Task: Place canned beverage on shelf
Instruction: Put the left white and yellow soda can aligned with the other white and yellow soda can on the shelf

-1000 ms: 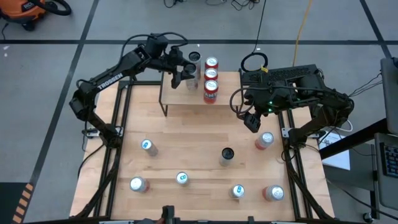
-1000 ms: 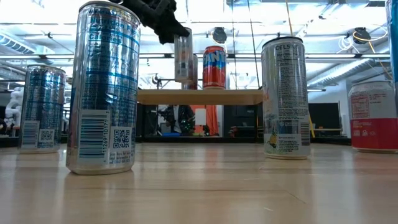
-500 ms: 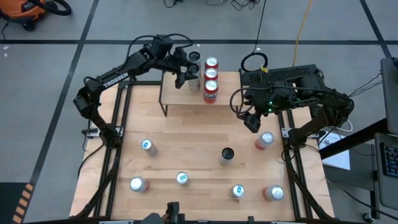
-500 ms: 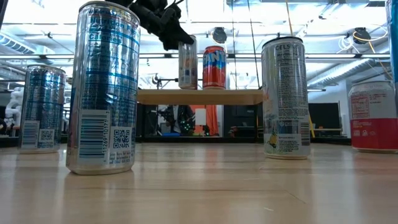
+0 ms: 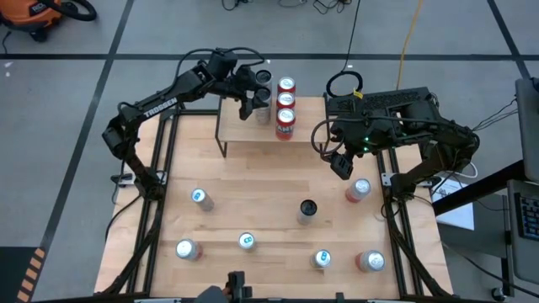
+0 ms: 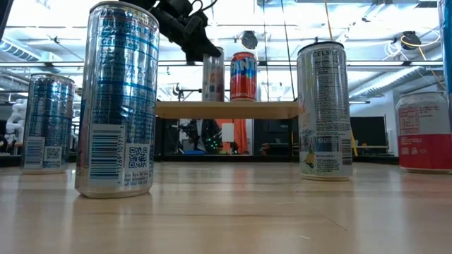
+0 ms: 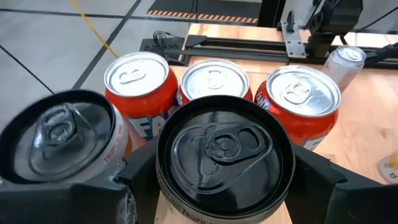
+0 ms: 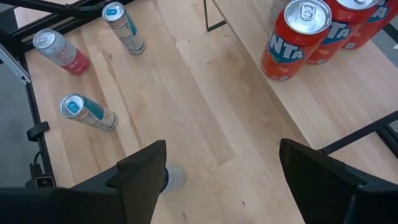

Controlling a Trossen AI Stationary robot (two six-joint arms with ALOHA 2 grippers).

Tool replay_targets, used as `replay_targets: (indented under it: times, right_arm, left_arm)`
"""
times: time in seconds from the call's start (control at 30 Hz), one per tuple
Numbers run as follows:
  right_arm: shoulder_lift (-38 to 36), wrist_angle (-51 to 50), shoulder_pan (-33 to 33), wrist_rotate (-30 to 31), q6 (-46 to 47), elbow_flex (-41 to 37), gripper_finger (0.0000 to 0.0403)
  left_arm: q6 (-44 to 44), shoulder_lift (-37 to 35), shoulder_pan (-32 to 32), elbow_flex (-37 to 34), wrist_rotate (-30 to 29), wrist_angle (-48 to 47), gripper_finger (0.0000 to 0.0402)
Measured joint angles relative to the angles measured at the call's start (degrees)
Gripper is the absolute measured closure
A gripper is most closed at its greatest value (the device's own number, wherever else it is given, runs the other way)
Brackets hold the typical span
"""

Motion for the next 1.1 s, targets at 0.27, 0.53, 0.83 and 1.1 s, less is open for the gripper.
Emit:
replay_targets:
  times: [0.27,0.53,0.83,1.1]
  right_arm:
    - [0.0,0.0,0.0,0.0,0.1,0.0,0.0112]
    - [0.0,0.0,0.0,0.0,0.0,0.0,0.0112]
    - [0.0,0.0,0.0,0.0,0.0,0.0,0.0112]
    - [0.0,0.0,0.0,0.0,0.1,0.0,0.0112]
  left_arm:
    - [0.3,0.0,0.0,0.0,0.0,0.7,0.0149]
    - [0.4,0.5,0.0,0.0,-0.9,0.3,0.0149]
    - [1.3,0.7,-0.4,0.1,-1.3,0.5,0.0149]
    - [2.0,1.1,-0.4,0.1,-2.4,0.3,0.0141]
